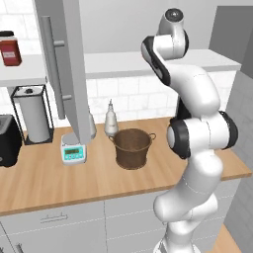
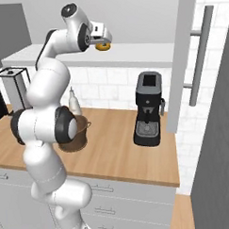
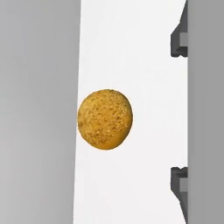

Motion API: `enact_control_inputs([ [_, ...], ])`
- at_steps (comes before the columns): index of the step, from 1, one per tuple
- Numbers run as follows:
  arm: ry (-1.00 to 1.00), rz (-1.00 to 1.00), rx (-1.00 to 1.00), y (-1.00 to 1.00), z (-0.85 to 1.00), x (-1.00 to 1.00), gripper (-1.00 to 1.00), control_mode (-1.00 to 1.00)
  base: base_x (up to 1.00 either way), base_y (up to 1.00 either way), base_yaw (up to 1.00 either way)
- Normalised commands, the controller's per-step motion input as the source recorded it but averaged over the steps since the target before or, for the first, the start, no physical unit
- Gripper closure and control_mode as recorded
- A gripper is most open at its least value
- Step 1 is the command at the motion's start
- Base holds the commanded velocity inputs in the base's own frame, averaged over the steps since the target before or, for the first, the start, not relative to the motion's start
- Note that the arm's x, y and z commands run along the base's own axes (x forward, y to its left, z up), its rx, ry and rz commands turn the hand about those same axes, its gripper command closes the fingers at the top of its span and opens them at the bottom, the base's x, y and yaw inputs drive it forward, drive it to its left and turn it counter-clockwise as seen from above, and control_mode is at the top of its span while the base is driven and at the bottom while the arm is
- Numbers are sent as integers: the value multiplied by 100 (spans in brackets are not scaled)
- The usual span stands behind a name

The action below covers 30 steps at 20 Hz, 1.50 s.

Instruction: Open the cabinet, pick up the bread from the cabinet and place it in the basket. Then move the basket to the dining counter.

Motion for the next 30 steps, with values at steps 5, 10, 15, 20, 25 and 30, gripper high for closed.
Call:
enact_control_inputs([
  [5, -8, 6, 0, 0, -2, 41, -100, -100, 0, 0, 0],
  [10, -6, 5, 0, 0, 0, 39, -100, -100, 0, 0, 0],
  [15, -1, 4, 0, -1, -1, 40, -100, -100, 0, 0, 0],
  [20, 0, 3, 0, 0, 0, 11, -100, -100, 0, 0, 0],
  [25, 0, 3, 0, 0, -1, 8, -100, -100, 0, 0, 0],
  [30, 0, 3, 0, -4, -9, 26, -100, -100, 0, 0, 0],
])
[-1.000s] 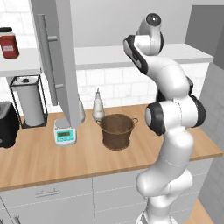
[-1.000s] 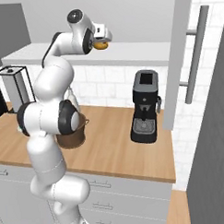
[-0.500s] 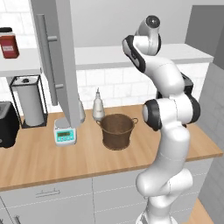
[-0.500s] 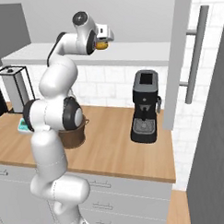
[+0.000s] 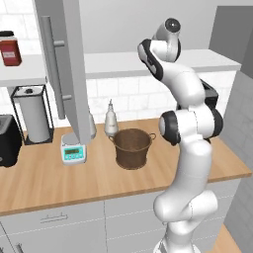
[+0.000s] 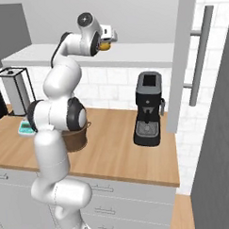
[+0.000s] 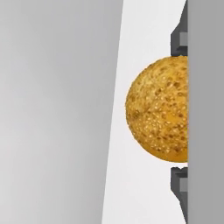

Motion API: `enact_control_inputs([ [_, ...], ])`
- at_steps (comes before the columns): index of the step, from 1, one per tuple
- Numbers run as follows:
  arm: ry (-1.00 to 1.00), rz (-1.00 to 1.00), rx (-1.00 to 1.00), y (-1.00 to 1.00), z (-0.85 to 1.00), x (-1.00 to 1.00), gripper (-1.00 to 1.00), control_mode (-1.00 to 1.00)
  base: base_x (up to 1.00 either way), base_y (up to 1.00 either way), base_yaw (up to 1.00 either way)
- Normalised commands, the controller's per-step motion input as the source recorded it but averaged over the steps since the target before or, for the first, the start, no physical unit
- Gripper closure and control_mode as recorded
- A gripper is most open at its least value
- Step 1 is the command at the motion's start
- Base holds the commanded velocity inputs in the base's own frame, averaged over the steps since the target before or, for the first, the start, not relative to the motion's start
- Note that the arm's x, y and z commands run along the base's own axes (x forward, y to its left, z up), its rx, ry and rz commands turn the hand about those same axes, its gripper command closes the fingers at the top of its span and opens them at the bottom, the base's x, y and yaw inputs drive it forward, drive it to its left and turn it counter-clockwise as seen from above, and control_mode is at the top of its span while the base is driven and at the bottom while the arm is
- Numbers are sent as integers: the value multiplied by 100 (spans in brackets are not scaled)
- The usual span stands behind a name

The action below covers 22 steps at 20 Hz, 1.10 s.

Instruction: Open the cabinet, pick up the bread from the cabinet and place it in the basket. Then move the basket to the dining counter.

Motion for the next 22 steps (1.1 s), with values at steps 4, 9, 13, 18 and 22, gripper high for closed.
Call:
enact_control_inputs([
  [4, 0, 5, 0, -5, -10, 22, -100, -100, 0, 0, 0],
  [9, 0, 4, 0, 0, -14, -2, 100, -100, 0, 0, 0],
  [13, -1, 2, -1, 24, -24, -59, 100, -100, 0, 0, 0],
  [18, -9, 4, -6, 43, -29, -96, 100, -100, 0, 0, 0],
  [22, -25, 2, -16, 40, -2, -100, 100, -100, 0, 0, 0],
])
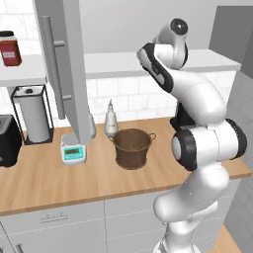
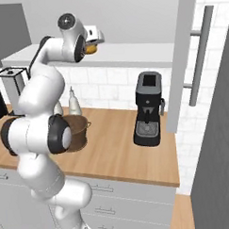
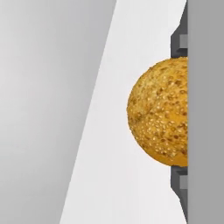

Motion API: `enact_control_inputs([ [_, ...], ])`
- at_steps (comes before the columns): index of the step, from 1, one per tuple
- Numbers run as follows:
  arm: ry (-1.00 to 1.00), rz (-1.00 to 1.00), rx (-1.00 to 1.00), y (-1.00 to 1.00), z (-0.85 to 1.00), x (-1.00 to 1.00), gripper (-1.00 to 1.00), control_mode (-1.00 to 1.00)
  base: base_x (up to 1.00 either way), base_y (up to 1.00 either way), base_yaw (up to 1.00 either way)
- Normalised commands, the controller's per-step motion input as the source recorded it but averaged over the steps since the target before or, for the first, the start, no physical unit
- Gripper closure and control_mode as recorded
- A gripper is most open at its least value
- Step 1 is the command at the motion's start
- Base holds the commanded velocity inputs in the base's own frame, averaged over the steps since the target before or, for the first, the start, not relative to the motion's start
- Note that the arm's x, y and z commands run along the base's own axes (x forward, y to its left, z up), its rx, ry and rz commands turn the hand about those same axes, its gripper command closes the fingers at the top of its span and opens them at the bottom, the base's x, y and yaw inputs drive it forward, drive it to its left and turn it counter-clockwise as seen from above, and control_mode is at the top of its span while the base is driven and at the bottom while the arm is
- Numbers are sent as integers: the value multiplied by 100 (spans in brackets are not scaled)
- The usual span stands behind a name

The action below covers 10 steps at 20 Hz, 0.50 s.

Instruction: Open the cabinet, pick up the bread from the cabinet and place it in the basket. Then move the basket to the dining counter.

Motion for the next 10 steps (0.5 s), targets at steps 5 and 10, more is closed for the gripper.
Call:
enact_control_inputs([
  [5, -12, 2, -5, 23, 15, -100, 100, -100, 0, 0, 0],
  [10, -2, 0, 1, 6, 59, -100, 100, -100, 0, 0, 0],
])
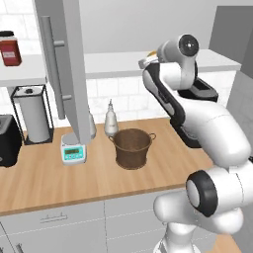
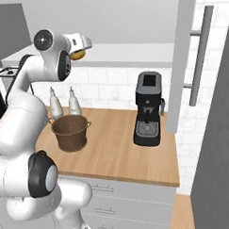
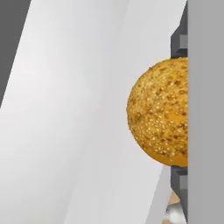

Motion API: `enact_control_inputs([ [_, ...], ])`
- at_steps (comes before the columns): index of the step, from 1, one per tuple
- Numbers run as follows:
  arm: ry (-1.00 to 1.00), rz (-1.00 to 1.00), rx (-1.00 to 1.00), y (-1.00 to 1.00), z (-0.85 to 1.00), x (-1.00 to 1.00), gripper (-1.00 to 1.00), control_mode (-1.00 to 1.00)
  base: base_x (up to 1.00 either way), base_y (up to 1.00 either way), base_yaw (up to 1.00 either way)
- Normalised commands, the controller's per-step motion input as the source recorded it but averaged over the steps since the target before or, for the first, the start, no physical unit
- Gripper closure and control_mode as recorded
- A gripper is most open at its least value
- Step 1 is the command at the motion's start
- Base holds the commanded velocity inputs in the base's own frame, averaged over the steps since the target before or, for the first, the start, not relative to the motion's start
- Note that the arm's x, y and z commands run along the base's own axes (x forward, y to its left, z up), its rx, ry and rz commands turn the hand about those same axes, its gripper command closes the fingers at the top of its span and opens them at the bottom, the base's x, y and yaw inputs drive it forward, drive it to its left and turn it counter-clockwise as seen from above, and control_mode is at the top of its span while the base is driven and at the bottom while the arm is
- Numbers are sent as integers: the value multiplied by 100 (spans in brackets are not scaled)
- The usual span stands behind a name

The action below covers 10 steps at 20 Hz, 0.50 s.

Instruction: Open the cabinet, pick up the bread from the cabinet and place it in the basket. Then move the basket to the dining counter.

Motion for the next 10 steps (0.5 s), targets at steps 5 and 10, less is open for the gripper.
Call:
enact_control_inputs([
  [5, 1, 0, 10, 0, 61, -100, 100, -100, 0, 0, 0],
  [10, 9, 0, 10, 2, -10, -100, 100, -100, 0, 0, 0],
])
